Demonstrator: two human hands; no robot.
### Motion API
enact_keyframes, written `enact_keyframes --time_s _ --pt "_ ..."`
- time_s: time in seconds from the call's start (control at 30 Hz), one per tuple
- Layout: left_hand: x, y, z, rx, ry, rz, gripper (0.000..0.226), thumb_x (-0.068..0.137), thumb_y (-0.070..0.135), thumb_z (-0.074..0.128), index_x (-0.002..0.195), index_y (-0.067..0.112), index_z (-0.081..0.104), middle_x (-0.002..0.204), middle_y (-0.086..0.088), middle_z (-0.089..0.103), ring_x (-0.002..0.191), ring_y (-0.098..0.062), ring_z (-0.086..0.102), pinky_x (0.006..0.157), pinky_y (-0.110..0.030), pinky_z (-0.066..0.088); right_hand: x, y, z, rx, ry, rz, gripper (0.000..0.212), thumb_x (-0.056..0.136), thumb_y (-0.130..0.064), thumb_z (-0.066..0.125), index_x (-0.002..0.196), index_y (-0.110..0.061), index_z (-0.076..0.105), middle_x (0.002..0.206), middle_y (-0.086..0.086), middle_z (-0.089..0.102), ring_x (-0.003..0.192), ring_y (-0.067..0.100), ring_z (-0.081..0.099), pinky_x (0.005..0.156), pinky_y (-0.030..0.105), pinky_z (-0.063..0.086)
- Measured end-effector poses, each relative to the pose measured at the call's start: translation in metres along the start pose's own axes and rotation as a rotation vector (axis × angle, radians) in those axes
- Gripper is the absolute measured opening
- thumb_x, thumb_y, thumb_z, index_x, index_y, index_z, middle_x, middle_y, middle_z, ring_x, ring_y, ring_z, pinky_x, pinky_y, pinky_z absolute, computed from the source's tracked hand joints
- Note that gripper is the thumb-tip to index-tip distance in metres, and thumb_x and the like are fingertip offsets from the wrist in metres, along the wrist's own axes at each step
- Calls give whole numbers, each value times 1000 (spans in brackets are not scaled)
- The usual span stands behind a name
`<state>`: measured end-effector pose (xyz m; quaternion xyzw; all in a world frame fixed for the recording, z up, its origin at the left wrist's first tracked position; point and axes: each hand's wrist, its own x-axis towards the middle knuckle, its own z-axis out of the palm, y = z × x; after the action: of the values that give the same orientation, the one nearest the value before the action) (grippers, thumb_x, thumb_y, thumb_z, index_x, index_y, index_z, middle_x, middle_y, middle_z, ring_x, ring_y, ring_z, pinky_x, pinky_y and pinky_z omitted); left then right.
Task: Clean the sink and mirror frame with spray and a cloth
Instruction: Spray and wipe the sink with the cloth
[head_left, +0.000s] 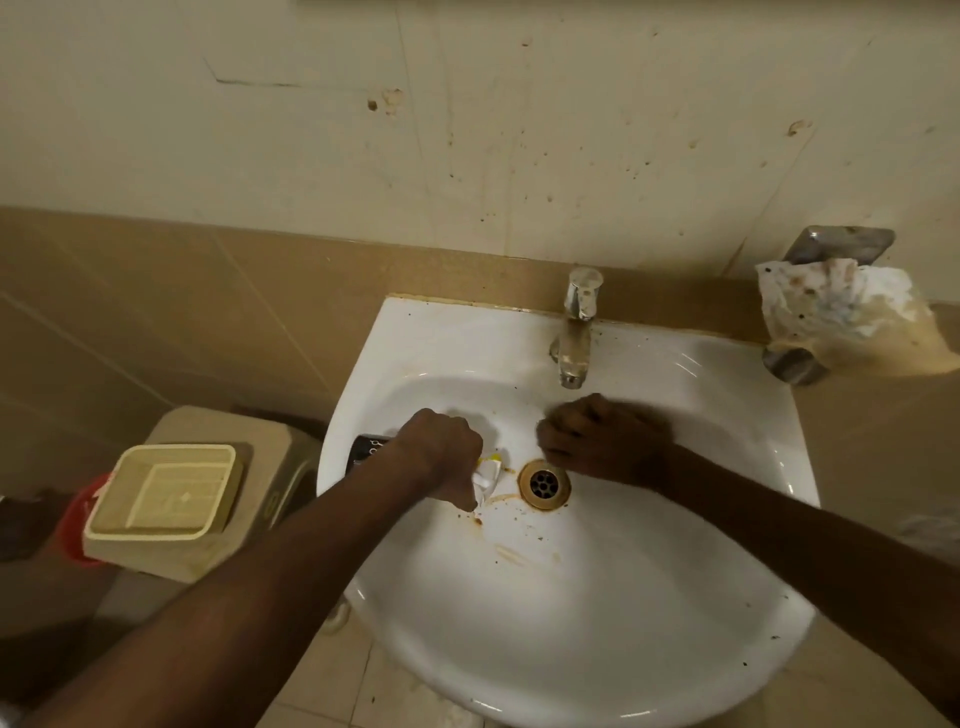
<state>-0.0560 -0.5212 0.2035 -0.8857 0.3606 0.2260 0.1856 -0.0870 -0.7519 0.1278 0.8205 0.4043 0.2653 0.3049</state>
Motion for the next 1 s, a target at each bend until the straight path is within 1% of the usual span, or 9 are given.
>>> enact_keyframes --time_s 0.13,0.27,0.47,0.57,0.7,0.77,0.87,0.93,1.0 --pt "-5 -14 3 -92 -64 -56 40 75 50 65 94 16 69 87 -3 66 79 -21 57 67 -28 38 44 -21 7 55 45 153 10 89 -13 54 88 -21 60 96 -4 61 93 22 51 73 35 34" --pt "-11 -21 -1 -130 7 -104 36 75 46 64 92 15 68 81 -2 58 77 -22 54 63 -27 34 30 -17 3 30 58 144 10 88 -12 57 97 -16 58 103 4 54 92 25 49 72 37 36" --pt "-30 -51 -5 -162 30 -171 47 75 53 65 111 22 61 98 -1 64 92 -22 62 69 -29 36 142 -33 8 192 106 305 11 91 -14 45 87 -17 56 89 1 55 78 22 52 67 36 39" --pt "-42 -62 -2 -151 -16 -166 35 77 50 64 95 22 53 91 0 57 87 -22 57 70 -28 37 166 -42 12 336 73 390 16 94 -19 47 84 -19 60 87 -1 60 76 21 56 64 33 41" --pt "-49 -65 9 -232 -186 -107 37 78 54 65 90 19 61 86 0 62 85 -20 59 69 -28 44 145 -45 22 389 180 141 39 99 -10 20 97 -16 58 101 4 63 89 25 58 71 36 44" --pt "-48 -65 13 -269 -206 -92 36 76 55 66 86 22 58 83 2 60 85 -20 60 69 -28 44 147 -42 21 398 179 175 40 99 -10 19 101 -18 58 107 4 62 94 27 58 73 37 45" --pt "-46 -65 13 -258 -148 -46 33 74 54 67 81 26 51 82 3 56 90 -23 62 74 -31 49 152 -79 13 732 15 557 25 86 -20 43 107 -24 56 115 1 58 103 29 53 82 36 36" --pt "-47 -64 13 -272 -122 -8 32 74 51 68 70 28 47 72 5 56 82 -22 60 72 -31 50 142 -102 0 1106 -106 768 40 76 -33 41 114 -26 54 120 -1 54 107 29 46 82 32 25" --pt "-50 -64 12 -304 -163 -4 31 74 50 69 67 24 52 64 6 56 75 -20 60 66 -28 47 121 -107 -12 1282 -204 700 50 74 -41 36 116 -22 57 119 -1 54 108 23 43 82 26 19"
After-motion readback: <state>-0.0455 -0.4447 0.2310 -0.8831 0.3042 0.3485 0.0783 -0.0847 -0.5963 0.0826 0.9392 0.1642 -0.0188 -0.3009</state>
